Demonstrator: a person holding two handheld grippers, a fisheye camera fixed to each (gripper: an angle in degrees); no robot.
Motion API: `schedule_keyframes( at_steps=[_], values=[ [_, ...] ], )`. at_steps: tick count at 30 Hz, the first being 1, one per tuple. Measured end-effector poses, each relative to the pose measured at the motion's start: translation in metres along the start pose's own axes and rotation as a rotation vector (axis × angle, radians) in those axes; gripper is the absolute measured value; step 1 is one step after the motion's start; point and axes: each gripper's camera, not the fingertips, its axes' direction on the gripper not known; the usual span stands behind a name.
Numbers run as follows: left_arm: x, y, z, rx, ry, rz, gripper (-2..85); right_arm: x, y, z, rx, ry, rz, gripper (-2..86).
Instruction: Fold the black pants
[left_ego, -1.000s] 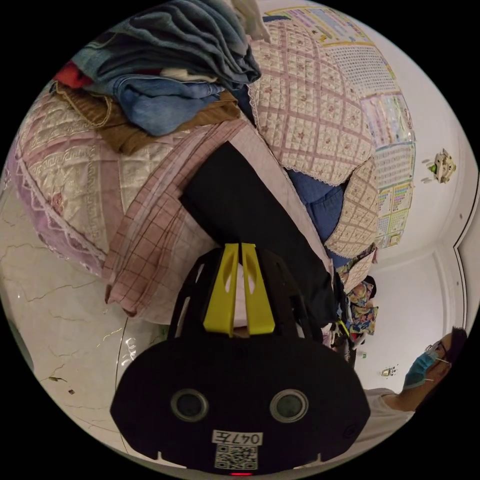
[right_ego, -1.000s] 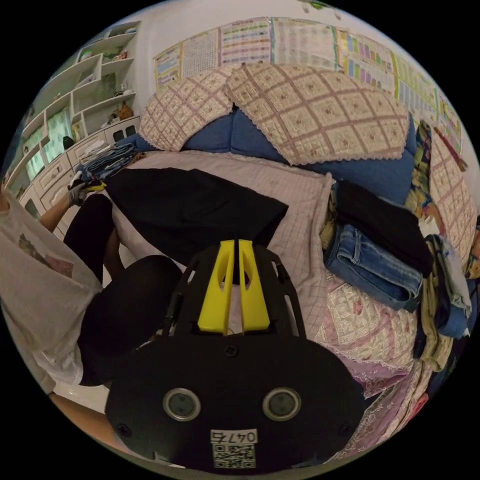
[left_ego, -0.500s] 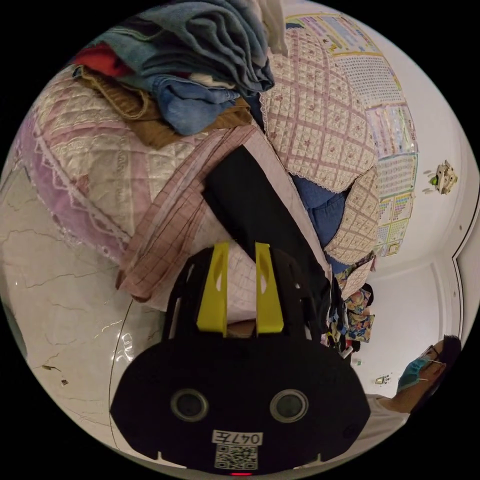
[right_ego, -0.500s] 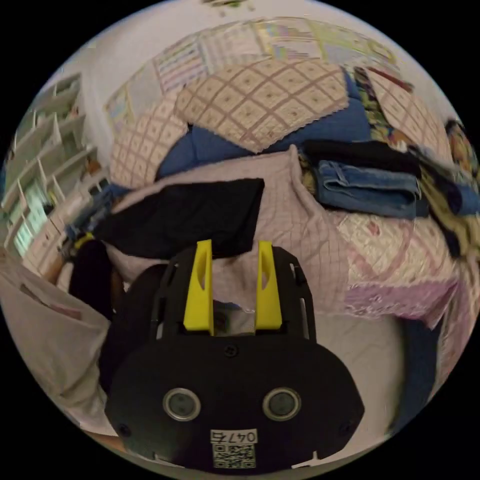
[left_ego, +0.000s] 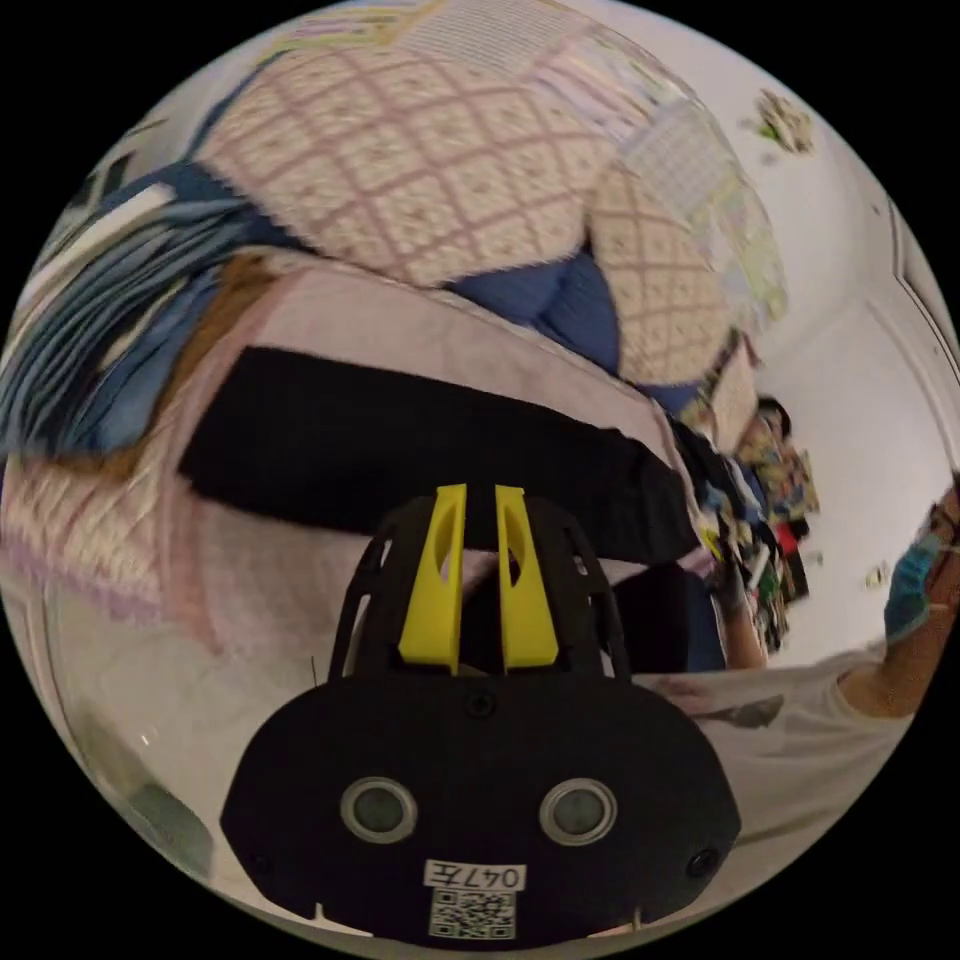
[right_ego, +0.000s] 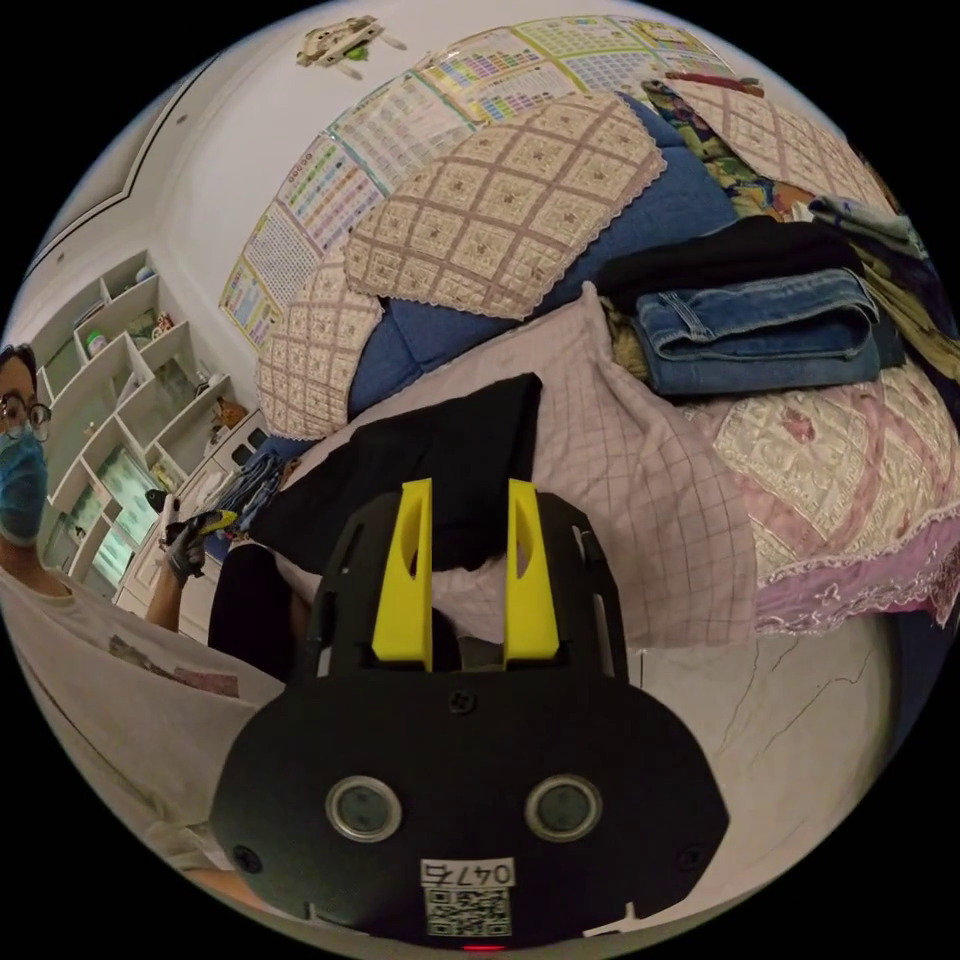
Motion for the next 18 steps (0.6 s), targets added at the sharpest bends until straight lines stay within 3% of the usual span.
schedule_keyframes(
  at_steps=[3, 8, 14, 18],
  values=[
    [0.089, -0.063, 0.074, -0.090, 0.098, 0.229, 6.3, -0.015, -0.003, -0.004, 0.039, 0.008, -0.009, 6.7],
    [0.202, -0.156, 0.211, -0.194, 0.087, 0.482, 6.9, -0.059, -0.005, -0.006, 0.095, 0.176, -0.129, 7.1],
    [0.244, -0.244, 0.368, -0.349, 0.058, 0.454, 7.3, -0.073, -0.062, 0.004, -0.009, 0.130, -0.235, 7.7],
    [0.237, -0.273, 0.433, -0.408, 0.205, 0.334, 7.2, -0.069, -0.095, 0.009, -0.029, 0.120, -0.251, 7.3]
  ],
)
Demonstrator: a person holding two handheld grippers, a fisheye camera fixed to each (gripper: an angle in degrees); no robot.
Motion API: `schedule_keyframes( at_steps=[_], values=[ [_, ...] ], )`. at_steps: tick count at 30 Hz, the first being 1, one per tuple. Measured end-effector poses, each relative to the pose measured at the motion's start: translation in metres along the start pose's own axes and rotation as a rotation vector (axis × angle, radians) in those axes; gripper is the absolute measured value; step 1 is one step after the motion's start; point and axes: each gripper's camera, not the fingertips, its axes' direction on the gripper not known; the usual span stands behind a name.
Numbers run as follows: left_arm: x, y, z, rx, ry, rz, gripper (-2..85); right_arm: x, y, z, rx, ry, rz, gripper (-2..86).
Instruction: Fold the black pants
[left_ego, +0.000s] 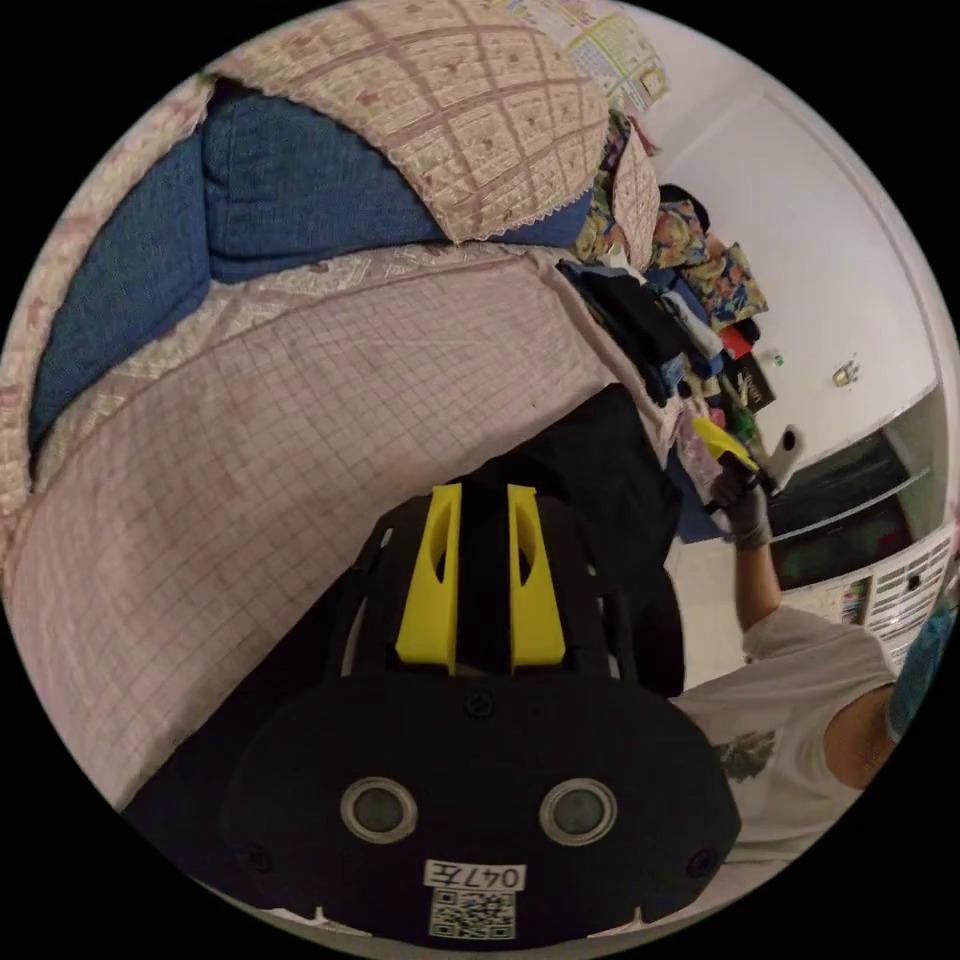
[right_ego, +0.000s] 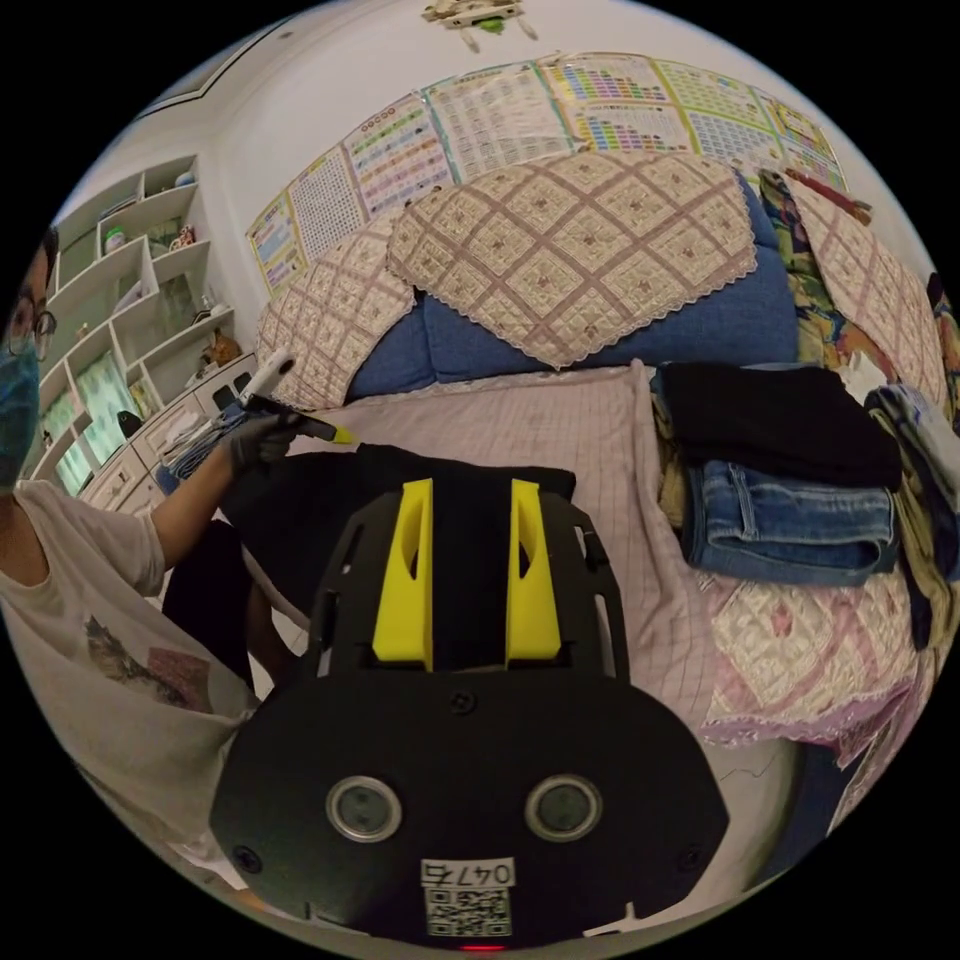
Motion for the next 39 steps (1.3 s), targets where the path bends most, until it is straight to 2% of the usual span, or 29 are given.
schedule_keyframes(
  at_steps=[7, 14, 16, 18, 20, 22, 24, 28, 30, 33, 36, 37, 39],
  values=[
    [-0.003, -0.047, 0.046, -0.035, -0.060, -0.001, 6.9, 0.019, -0.037, 0.025, -0.076, 0.057, -0.006, 6.2],
    [0.005, -0.080, 0.081, -0.005, -0.077, 0.094, 0.7, 0.083, -0.077, 0.065, -0.256, -0.028, 0.177, 6.4],
    [-0.001, -0.083, 0.078, 0.039, -0.040, 0.088, 0.1, 0.098, -0.084, 0.069, -0.258, -0.055, 0.217, 6.8],
    [-0.014, -0.087, 0.068, 0.112, 0.082, 0.068, -0.3, 0.110, -0.090, 0.072, -0.263, -0.112, 0.251, 6.6],
    [-0.024, -0.090, 0.062, 0.159, 0.170, 0.049, -0.5, 0.119, -0.095, 0.079, -0.293, -0.246, 0.267, 4.3],
    [-0.029, -0.095, 0.059, 0.183, 0.229, 0.054, -0.6, 0.122, -0.098, 0.083, -0.317, -0.287, 0.259, 2.0],
    [-0.030, -0.107, 0.059, 0.191, 0.261, 0.071, -0.7, 0.125, -0.101, 0.079, -0.300, -0.280, 0.255, 0.4],
    [-0.023, -0.138, 0.049, 0.191, 0.239, 0.119, -0.8, 0.133, -0.102, 0.038, -0.093, -0.296, 0.282, -0.7],
    [-0.022, -0.170, 0.053, 0.111, 0.251, 0.167, -0.8, 0.134, -0.099, 0.022, -0.028, -0.279, 0.303, -0.7],
    [-0.040, -0.210, 0.078, -0.004, 0.326, 0.133, -0.7, 0.131, -0.098, 0.012, 0.008, -0.161, 0.338, -0.6],
    [-0.051, -0.234, 0.109, -0.068, 0.254, 0.050, -0.3, 0.141, -0.101, 0.038, -0.058, -0.034, 0.406, 1.0],
    [-0.051, -0.236, 0.111, -0.060, 0.232, 0.040, -0.2, 0.150, -0.102, 0.052, -0.132, 0.045, 0.418, 2.8],
    [-0.053, -0.238, 0.105, 0.044, 0.177, -0.037, 1.6, 0.163, -0.101, 0.051, -0.149, 0.041, 0.446, 5.9]
  ],
)
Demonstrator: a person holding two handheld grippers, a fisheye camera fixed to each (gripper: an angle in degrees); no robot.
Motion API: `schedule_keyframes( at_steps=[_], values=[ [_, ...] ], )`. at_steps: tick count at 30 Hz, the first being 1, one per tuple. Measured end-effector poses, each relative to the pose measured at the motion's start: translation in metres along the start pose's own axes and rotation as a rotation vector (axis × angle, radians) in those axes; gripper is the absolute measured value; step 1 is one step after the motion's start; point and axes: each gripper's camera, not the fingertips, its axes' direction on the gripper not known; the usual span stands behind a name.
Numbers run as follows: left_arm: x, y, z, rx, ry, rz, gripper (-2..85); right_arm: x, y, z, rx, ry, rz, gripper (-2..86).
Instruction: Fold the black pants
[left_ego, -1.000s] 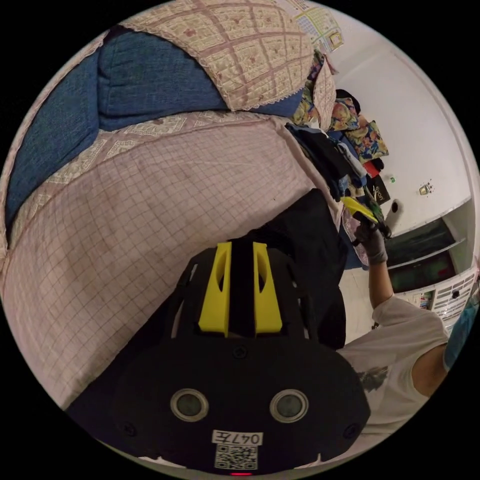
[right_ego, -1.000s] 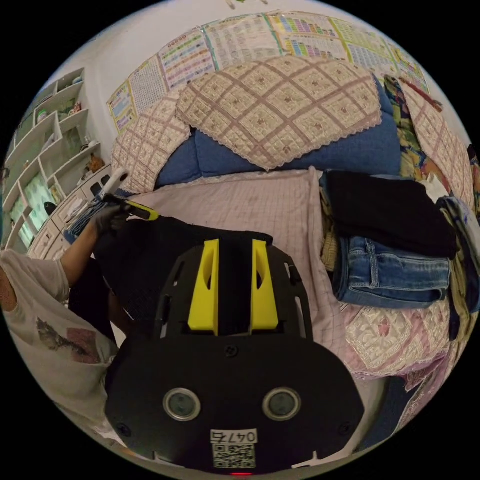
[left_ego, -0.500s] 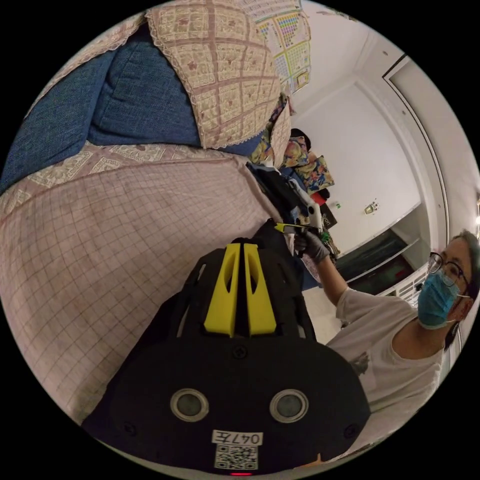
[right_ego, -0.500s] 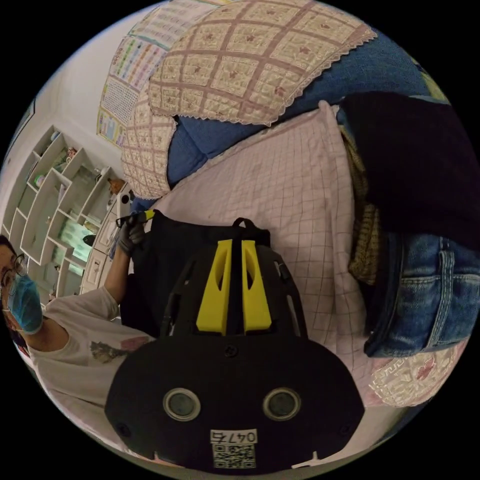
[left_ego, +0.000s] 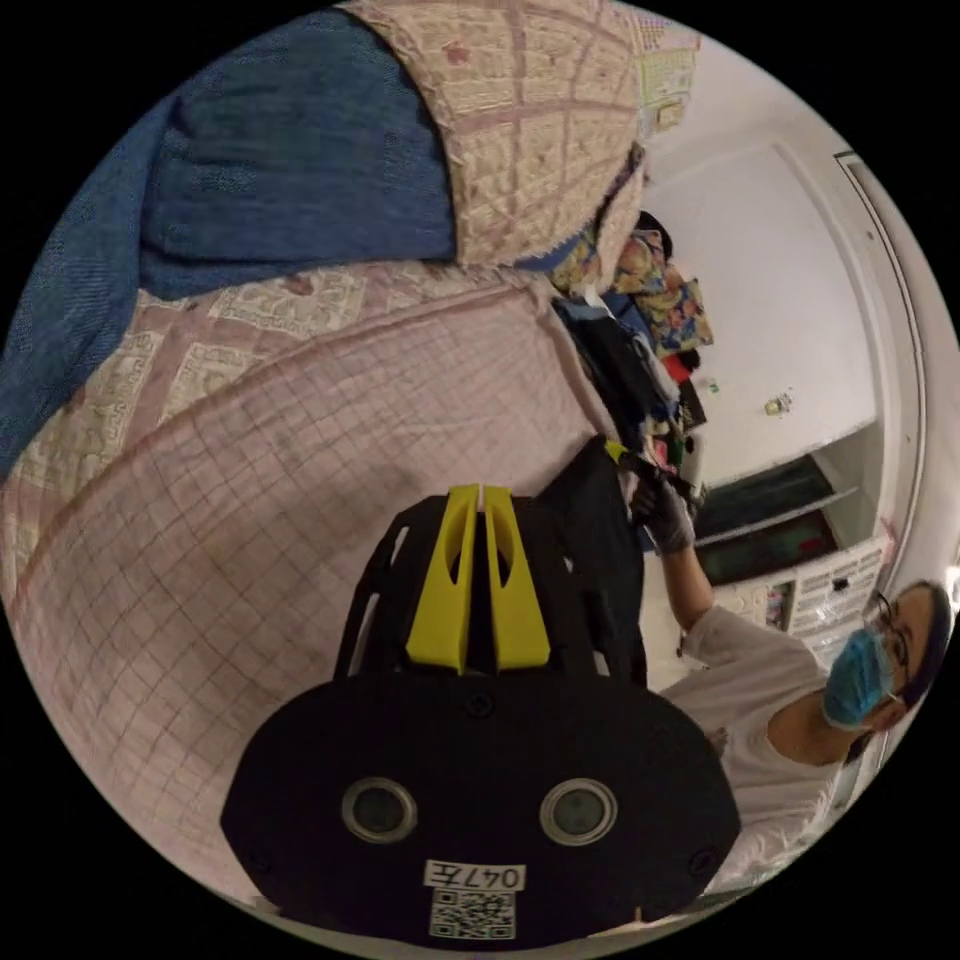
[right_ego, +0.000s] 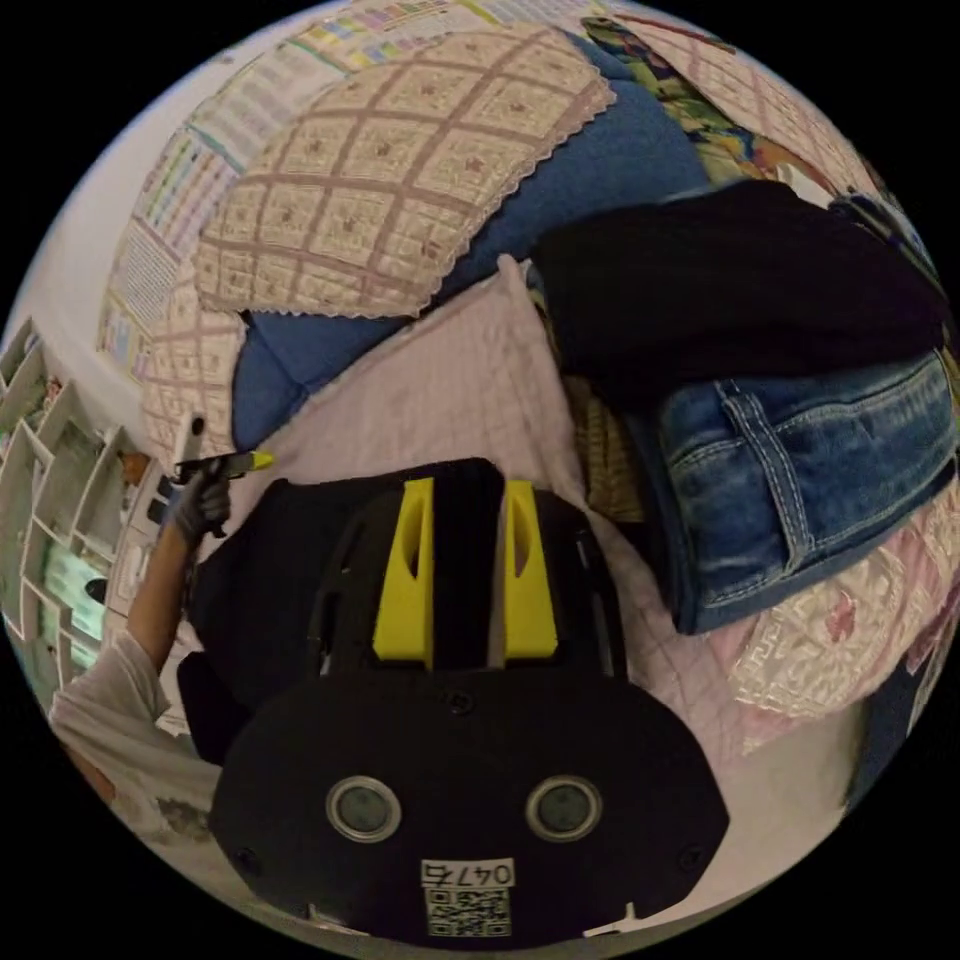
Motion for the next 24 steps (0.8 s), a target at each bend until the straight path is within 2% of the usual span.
schedule_keyframes(
  at_steps=[3, 6, 8, 13, 17, 20, 22, 24],
  values=[
    [0.011, 0.014, -0.029, 0.145, -0.019, -0.036, 4.1, 0.006, 0.020, -0.044, 0.138, -0.007, -0.022, 7.2],
    [0.059, 0.046, -0.053, 0.155, -0.135, 0.049, 4.0, 0.003, 0.069, -0.094, 0.263, 0.081, -0.061, 6.8],
    [0.097, 0.075, -0.056, 0.130, -0.153, 0.116, 3.8, 0.007, 0.118, -0.119, 0.336, 0.090, -0.009, 5.8],
    [0.212, 0.169, -0.006, -0.009, -0.187, 0.315, 5.3, 0.025, 0.173, -0.112, 0.266, -0.049, 0.160, 5.1],
    [0.284, 0.245, 0.048, -0.029, -0.415, 0.422, 7.8, 0.050, 0.169, -0.101, 0.219, -0.176, 0.239, 4.8],
    [0.304, 0.273, 0.069, -0.008, -0.558, 0.411, 8.4, 0.068, 0.151, -0.094, 0.190, -0.204, 0.240, 1.4],
    [0.305, 0.275, 0.080, -0.045, -0.558, 0.382, 8.4, 0.073, 0.136, -0.096, 0.160, -0.219, 0.225, -0.4],
    [0.300, 0.274, 0.089, -0.091, -0.517, 0.332, 8.3, 0.063, 0.128, -0.122, 0.272, -0.174, 0.119, -0.9]
  ],
)
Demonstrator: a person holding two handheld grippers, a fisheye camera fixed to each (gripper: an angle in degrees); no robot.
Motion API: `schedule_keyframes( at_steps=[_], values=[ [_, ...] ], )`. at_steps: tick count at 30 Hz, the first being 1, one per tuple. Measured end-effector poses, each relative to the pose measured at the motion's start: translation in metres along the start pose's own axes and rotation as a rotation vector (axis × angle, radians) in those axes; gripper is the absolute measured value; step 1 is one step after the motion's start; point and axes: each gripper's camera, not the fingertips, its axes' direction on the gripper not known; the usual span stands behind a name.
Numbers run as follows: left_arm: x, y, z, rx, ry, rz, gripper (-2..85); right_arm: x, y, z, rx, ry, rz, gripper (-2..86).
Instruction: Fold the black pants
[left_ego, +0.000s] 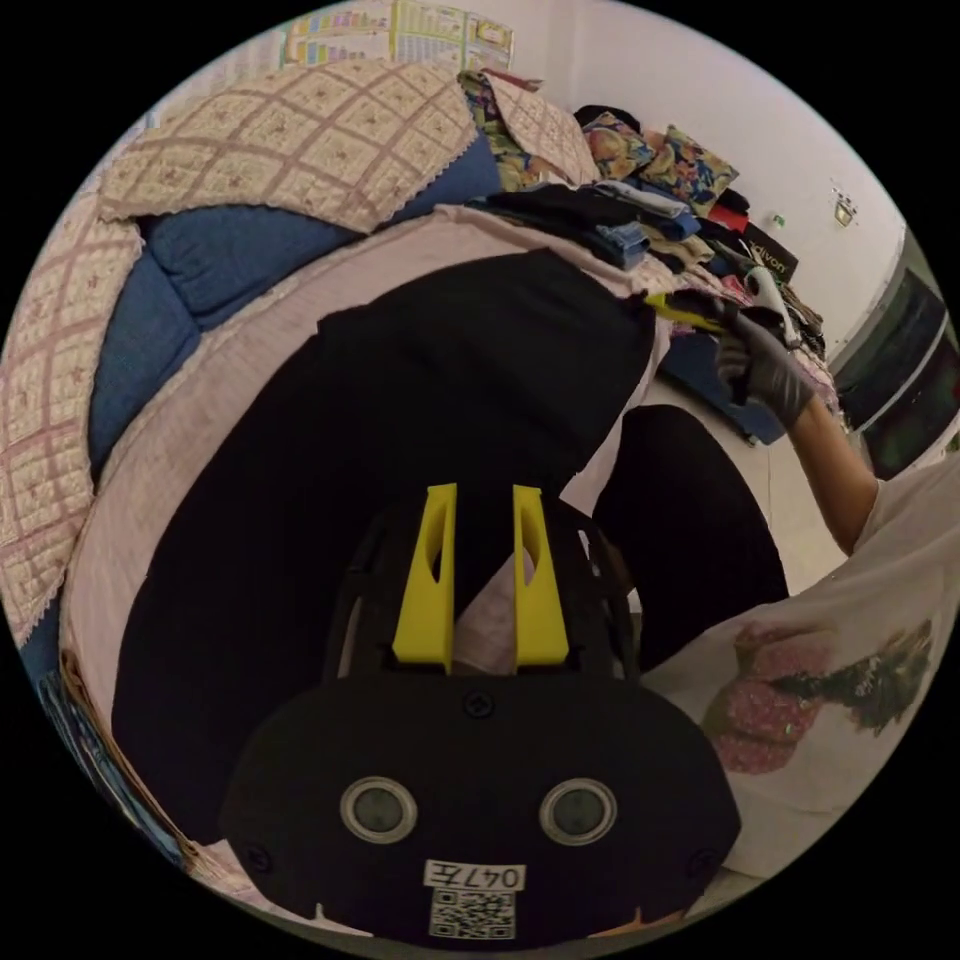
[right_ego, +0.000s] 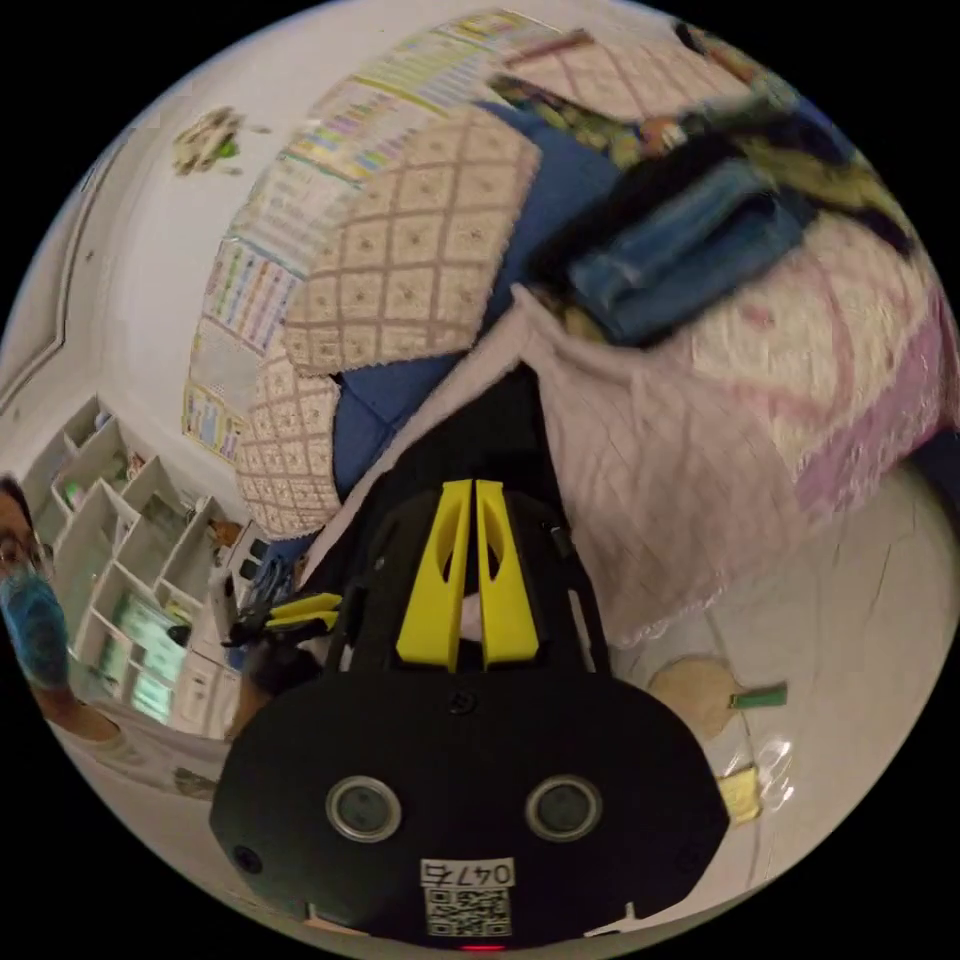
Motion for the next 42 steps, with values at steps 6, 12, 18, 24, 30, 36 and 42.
schedule_keyframes(
  at_steps=[6, 12, 18, 24, 30, 36, 42],
  values=[
    [-0.006, 0.009, -0.006, 0.022, 0.085, -0.108, 5.8, 0.037, 0.000, 0.011, -0.154, -0.001, 0.019, -0.1],
    [0.008, 0.020, -0.019, 0.035, 0.100, -0.122, 5.5, 0.097, 0.025, -0.019, -0.009, -0.115, 0.241, 3.6],
    [0.020, 0.034, -0.036, 0.042, 0.115, -0.130, 5.4, 0.137, 0.033, 0.000, -0.019, -0.211, 0.322, 4.7],
    [0.032, 0.050, -0.056, 0.044, 0.108, -0.124, 5.4, 0.159, 0.035, 0.015, -0.016, -0.200, 0.346, 4.1],
    [0.037, 0.074, -0.081, 0.067, 0.123, -0.123, 6.1, 0.176, 0.058, 0.025, 0.045, -0.220, 0.372, 3.3],
    [0.035, 0.103, -0.110, 0.090, 0.129, -0.126, 7.0, 0.190, 0.080, 0.061, 0.018, -0.208, 0.364, 1.6],
    [0.024, 0.141, -0.141, 0.116, 0.134, -0.135, 7.3, 0.186, 0.099, 0.100, 0.013, -0.173, 0.321, -1.0]
  ],
)
